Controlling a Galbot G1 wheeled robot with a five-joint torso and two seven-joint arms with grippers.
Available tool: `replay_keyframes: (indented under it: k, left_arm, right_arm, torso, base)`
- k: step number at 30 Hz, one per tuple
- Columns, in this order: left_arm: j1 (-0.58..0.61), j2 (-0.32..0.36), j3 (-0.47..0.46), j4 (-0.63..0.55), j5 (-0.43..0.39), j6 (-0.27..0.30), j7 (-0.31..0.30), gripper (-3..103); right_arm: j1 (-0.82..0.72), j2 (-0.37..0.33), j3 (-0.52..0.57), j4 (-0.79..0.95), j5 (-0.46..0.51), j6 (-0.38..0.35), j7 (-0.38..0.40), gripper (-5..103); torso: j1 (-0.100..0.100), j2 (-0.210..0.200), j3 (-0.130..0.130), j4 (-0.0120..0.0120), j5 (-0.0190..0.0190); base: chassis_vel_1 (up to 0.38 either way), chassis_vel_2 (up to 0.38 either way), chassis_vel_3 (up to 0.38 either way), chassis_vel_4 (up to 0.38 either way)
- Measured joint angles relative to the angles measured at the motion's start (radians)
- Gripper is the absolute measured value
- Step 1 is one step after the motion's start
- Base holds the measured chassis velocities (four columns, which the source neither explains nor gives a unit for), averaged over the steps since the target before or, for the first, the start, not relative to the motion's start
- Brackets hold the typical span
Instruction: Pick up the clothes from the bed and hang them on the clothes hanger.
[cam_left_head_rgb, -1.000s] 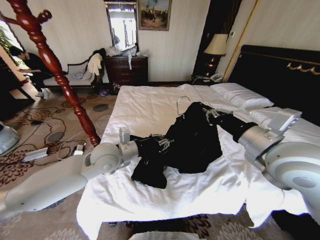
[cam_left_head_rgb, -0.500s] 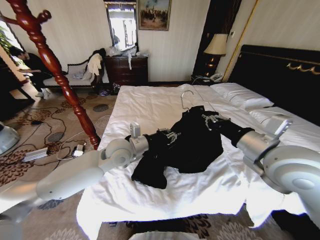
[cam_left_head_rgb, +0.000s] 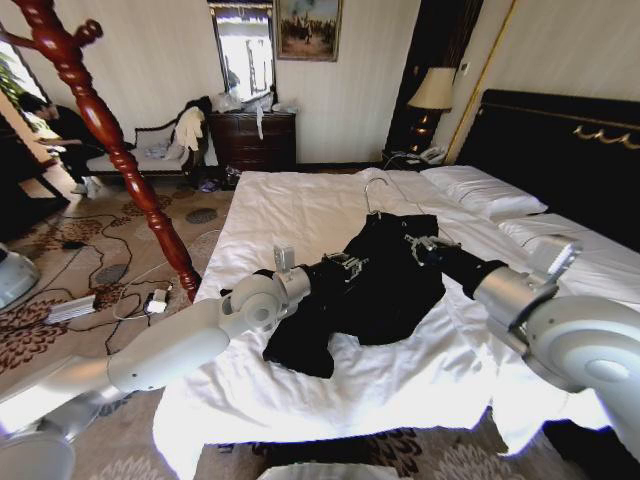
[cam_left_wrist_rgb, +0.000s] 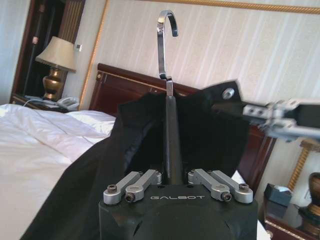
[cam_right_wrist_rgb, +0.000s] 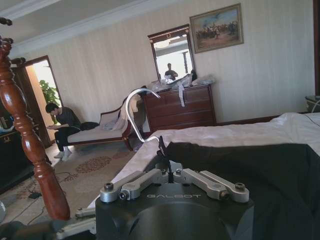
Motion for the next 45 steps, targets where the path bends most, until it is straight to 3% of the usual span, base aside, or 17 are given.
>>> replay_keyframes:
  k: [6, 12, 17, 20, 26, 36, 37, 38, 39, 42, 45]
  left_arm:
    - [-0.012, -0.027, 0.007, 0.021, 0.006, -0.001, -0.006, 16]
    - [-0.034, -0.041, 0.014, 0.027, 0.001, -0.002, -0.012, 16]
    - [-0.036, -0.042, 0.009, 0.030, 0.002, -0.003, -0.012, 16]
    - [-0.033, -0.042, 0.003, 0.035, 0.008, -0.005, -0.012, 16]
    - [-0.036, -0.039, -0.023, 0.052, 0.008, -0.007, -0.010, 16]
    - [-0.028, -0.008, -0.027, 0.042, 0.007, -0.014, -0.006, 16]
    - [-0.027, -0.008, -0.029, 0.041, 0.007, -0.015, -0.006, 16]
    - [-0.028, -0.005, -0.031, 0.038, 0.007, -0.015, -0.006, 16]
    - [-0.028, -0.005, -0.031, 0.038, 0.007, -0.015, -0.006, 16]
    - [-0.033, 0.007, -0.031, 0.019, -0.003, -0.015, -0.007, 16]
    - [-0.035, 0.014, -0.031, 0.005, -0.009, -0.015, -0.007, 16]
  right_arm:
    - [0.016, -0.006, -0.020, 0.000, -0.012, -0.002, -0.013, 0]
    - [-0.062, 0.021, -0.033, 0.000, -0.108, -0.026, -0.035, -3]
    - [-0.103, 0.021, -0.026, 0.000, -0.191, -0.033, -0.073, 19]
    - [-0.113, 0.018, -0.023, 0.000, -0.216, -0.029, -0.089, 24]
    - [-0.159, 0.023, 0.003, 0.000, -0.265, -0.002, -0.099, 51]
    - [-0.176, 0.014, 0.152, 0.000, -0.245, 0.027, -0.067, 89]
    - [-0.179, 0.012, 0.163, 0.000, -0.246, 0.027, -0.063, 89]
    - [-0.195, 0.004, 0.181, 0.000, -0.283, 0.027, -0.062, 97]
    - [-0.195, 0.004, 0.181, 0.000, -0.283, 0.027, -0.062, 97]
    - [-0.241, -0.007, 0.188, 0.000, -0.490, 0.033, -0.111, 100]
    - [-0.248, -0.010, 0.180, 0.000, -0.553, 0.019, -0.121, 100]
  torso:
    - [0.000, 0.000, 0.000, 0.0002, -0.0003]
    - [0.000, 0.000, 0.000, -0.0001, 0.0000]
    - [0.000, 0.000, 0.000, -0.0001, -0.0001]
    - [0.000, 0.000, 0.000, -0.0001, -0.0001]
    - [0.000, 0.000, 0.000, -0.0001, -0.0001]
    - [0.000, 0.000, 0.000, 0.0000, -0.0002]
    - [0.000, 0.000, 0.000, 0.0000, -0.0002]
    - [0.000, 0.000, 0.000, 0.0000, -0.0002]
    - [0.000, 0.000, 0.000, 0.0000, -0.0002]
    - [0.000, 0.000, 0.000, -0.0001, -0.0001]
    - [0.000, 0.000, 0.000, -0.0002, -0.0002]
  base:
    - [0.000, 0.000, 0.000, 0.000]
    - [0.000, 0.000, 0.000, 0.000]
    - [0.000, 0.000, 0.000, 0.000]
    - [0.000, 0.000, 0.000, 0.000]
    - [0.000, 0.000, 0.000, 0.000]
    - [0.000, 0.000, 0.000, 0.000]
    - [0.000, 0.000, 0.000, 0.000]
    - [0.000, 0.000, 0.000, 0.000]
    - [0.000, 0.000, 0.000, 0.000]
    - [0.000, 0.000, 0.000, 0.000]
    - [0.000, 0.000, 0.000, 0.000]
